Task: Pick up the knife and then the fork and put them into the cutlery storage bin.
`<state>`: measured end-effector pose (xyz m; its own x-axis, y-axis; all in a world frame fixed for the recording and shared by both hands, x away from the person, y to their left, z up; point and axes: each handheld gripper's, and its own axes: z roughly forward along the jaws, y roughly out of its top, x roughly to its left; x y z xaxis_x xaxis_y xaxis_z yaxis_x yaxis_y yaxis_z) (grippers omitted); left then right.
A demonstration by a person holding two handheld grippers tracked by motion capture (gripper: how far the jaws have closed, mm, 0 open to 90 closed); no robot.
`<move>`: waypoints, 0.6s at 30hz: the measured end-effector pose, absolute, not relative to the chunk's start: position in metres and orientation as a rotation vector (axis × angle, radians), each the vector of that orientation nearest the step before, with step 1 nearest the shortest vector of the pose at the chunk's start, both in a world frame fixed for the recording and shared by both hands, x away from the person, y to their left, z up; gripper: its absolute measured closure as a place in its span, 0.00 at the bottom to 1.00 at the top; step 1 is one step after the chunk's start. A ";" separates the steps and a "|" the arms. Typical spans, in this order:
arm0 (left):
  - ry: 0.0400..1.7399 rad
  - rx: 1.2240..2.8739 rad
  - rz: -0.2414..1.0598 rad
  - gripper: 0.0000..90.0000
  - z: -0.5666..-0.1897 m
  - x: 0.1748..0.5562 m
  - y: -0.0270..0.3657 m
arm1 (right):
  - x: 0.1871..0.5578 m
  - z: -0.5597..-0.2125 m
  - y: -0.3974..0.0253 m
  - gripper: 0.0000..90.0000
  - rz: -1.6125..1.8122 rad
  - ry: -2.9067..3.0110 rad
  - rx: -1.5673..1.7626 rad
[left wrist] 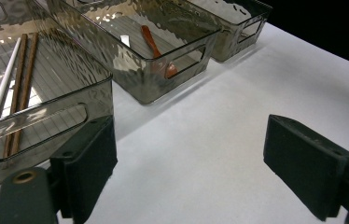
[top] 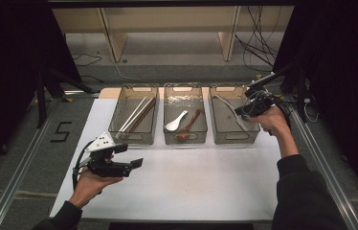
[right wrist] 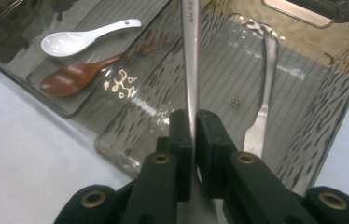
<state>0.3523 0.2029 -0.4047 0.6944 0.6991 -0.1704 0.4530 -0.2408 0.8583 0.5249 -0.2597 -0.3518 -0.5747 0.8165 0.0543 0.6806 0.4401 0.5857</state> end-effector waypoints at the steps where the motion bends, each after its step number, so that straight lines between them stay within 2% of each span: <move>1: 0.898 1.887 0.303 0.19 -0.405 0.352 0.203 | 0.528 -0.352 -0.259 0.95 0.830 2.454 1.312; 18: 0.893 1.882 0.303 0.18 -0.404 0.352 0.203 | 0.559 -0.361 -0.251 0.95 0.772 2.429 1.414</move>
